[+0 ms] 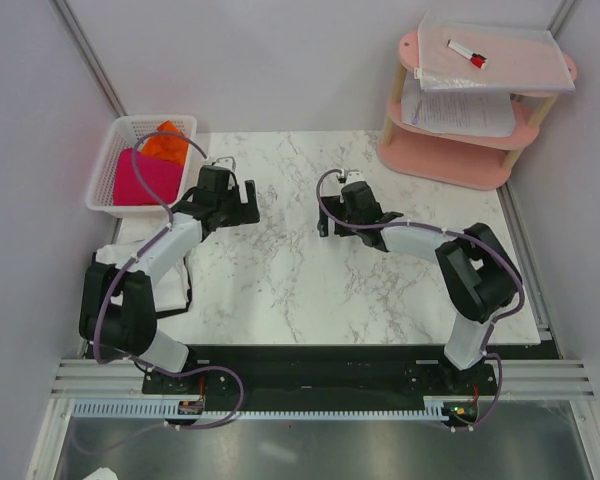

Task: Fold and stack the t-shirts
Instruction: Put the neatly folded tshirt into the corner of the board with the left arm

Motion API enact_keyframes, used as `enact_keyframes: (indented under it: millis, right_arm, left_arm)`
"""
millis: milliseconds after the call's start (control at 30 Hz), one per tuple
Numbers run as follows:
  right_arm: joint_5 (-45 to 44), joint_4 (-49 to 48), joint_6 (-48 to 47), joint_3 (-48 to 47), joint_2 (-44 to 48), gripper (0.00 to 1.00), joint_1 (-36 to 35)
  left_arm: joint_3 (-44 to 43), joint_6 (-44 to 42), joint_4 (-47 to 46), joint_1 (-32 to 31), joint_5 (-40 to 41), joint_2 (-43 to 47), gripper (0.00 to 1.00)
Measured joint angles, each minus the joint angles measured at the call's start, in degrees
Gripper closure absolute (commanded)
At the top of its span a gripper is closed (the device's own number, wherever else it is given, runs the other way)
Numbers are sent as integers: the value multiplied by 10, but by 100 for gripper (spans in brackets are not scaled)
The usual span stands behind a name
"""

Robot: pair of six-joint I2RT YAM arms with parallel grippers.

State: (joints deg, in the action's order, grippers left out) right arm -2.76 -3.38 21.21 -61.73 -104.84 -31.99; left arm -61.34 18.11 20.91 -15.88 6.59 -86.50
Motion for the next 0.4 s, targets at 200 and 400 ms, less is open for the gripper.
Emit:
enact_keyframes:
  millis: [200,400]
  right_arm:
    - [-101,7,-5,21,66,2,0]
    - [-195,8,-10,44,111,2,1]
  left_arm:
    - [22,-4,-100,-4,-135,-31,0]
    - [23,-7,-141,-10,-191,-63,0]
